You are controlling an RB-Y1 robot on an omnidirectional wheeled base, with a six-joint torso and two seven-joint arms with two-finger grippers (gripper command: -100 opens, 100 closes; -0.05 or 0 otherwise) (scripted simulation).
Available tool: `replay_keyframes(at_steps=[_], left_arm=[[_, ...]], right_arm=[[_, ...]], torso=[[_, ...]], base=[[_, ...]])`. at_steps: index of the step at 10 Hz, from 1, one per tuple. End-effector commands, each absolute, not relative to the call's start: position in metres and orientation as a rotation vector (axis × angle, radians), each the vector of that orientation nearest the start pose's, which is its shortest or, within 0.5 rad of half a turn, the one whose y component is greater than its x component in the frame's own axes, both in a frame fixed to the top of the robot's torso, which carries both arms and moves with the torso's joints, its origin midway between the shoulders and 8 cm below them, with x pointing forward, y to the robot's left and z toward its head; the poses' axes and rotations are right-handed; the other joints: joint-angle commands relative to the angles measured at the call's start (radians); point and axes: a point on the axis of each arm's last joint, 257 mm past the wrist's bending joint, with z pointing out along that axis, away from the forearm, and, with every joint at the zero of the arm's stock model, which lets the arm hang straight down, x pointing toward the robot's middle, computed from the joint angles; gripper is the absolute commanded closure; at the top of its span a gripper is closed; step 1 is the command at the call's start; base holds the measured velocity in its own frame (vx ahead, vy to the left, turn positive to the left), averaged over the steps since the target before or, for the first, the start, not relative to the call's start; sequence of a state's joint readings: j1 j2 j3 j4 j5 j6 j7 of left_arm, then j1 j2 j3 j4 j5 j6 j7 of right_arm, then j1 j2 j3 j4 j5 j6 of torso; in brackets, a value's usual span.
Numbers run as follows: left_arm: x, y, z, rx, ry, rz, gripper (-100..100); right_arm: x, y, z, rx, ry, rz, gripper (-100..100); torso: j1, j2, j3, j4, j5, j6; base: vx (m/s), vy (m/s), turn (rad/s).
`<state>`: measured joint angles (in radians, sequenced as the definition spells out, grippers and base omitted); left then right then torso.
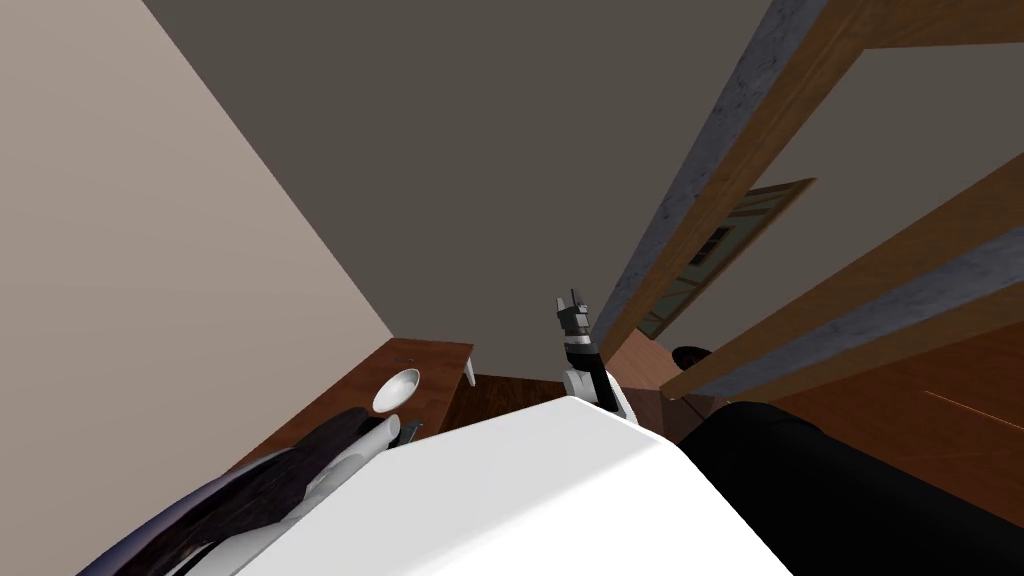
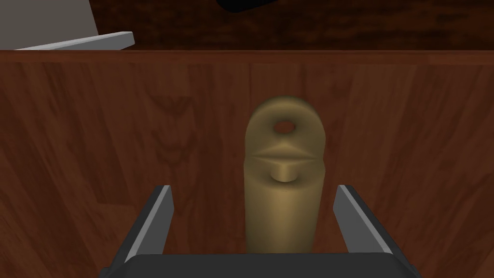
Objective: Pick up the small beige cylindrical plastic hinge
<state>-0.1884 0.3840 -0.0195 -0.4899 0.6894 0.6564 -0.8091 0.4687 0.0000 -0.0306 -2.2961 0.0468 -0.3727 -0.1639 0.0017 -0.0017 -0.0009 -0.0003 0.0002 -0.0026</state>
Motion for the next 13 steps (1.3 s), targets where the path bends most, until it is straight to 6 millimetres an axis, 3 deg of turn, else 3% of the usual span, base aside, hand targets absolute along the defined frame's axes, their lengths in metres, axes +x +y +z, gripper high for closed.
replay_keyframes(at_steps=[1,4,6,9,13], left_arm=[[0.251,0.397,-0.625,-1.822,2.437,-0.142,-100],[0.241,0.383,-0.631,-1.804,2.457,-0.153,-100],[0.244,0.388,-0.630,-1.837,2.421,-0.163,-100],[0.230,0.379,-0.636,-1.828,2.432,-0.156,-100],[0.223,0.386,-0.636,-1.880,2.381,-0.153,-100]], right_arm=[[0.363,-0.286,0.017,0.763,0.642,1.380,0],[0.363,-0.286,0.017,0.763,0.642,1.380,0],[0.363,-0.286,0.017,0.763,0.642,1.380,0],[0.363,-0.286,0.017,0.763,0.642,1.380,0],[0.363,-0.286,0.017,0.763,0.642,1.380,0]], torso=[[0.000,0.000,0.000,0.000,0.000,0.000],[0.000,0.000,0.000,0.000,0.000,0.000],[0.000,-0.001,0.000,0.000,0.001,0.001],[0.000,-0.001,0.000,0.000,0.001,0.001],[0.001,-0.002,-0.001,0.001,0.002,0.002]], base=[[0.007,0.008,-0.004],[0.013,0.020,-0.066],[0.007,0.015,-0.018],[0.012,0.018,-0.064],[0.009,0.015,-0.041]])
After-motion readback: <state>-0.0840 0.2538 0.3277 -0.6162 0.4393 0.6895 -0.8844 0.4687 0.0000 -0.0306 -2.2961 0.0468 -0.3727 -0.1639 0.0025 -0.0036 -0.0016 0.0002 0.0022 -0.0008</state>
